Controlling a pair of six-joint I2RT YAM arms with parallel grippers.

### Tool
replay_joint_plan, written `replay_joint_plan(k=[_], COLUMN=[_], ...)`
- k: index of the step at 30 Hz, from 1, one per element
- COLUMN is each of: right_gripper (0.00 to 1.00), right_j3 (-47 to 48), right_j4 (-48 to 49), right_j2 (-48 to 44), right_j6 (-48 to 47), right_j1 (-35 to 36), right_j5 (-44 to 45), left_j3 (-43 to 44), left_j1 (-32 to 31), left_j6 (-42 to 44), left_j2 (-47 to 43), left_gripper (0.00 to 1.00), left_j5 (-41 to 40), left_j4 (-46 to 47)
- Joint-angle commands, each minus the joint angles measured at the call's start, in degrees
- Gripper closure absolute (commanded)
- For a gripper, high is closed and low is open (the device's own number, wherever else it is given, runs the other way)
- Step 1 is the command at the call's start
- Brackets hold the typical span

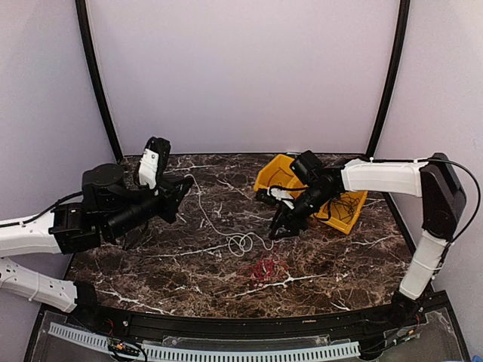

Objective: Untangle the cables

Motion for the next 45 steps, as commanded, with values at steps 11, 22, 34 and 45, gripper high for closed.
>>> replay_joint_plan(k=[11, 22, 34, 45], right_gripper=[0.46, 0.44, 0.96, 1.0], right_j3=[4.9, 13.4, 17.9, 6.1], right_j4=[2.9, 4.5, 1.8, 4.8], right_j2=[5.6, 13.2, 19.5, 16.5], right_j6=[-1.0, 0.8, 2.4, 1.8], right_j1=[5.5, 5.8, 5.6, 2.5], right_j5=[13.3, 17.1, 15.8, 19.6], left_j3=[-17.8, -18.8, -16.4, 21.6], left_j1=[0.7, 0.8, 0.9, 1.3], left_j6=[-14.1, -13.0, -10.0, 11.3], left_j2=[3.2, 2.9, 1.0, -6.9], left_gripper=[1.0, 1.0, 1.0, 1.0], left_j5=[-3.2, -3.3, -5.3, -31.8], left_j4=[4.6, 6.4, 3.3, -26.1])
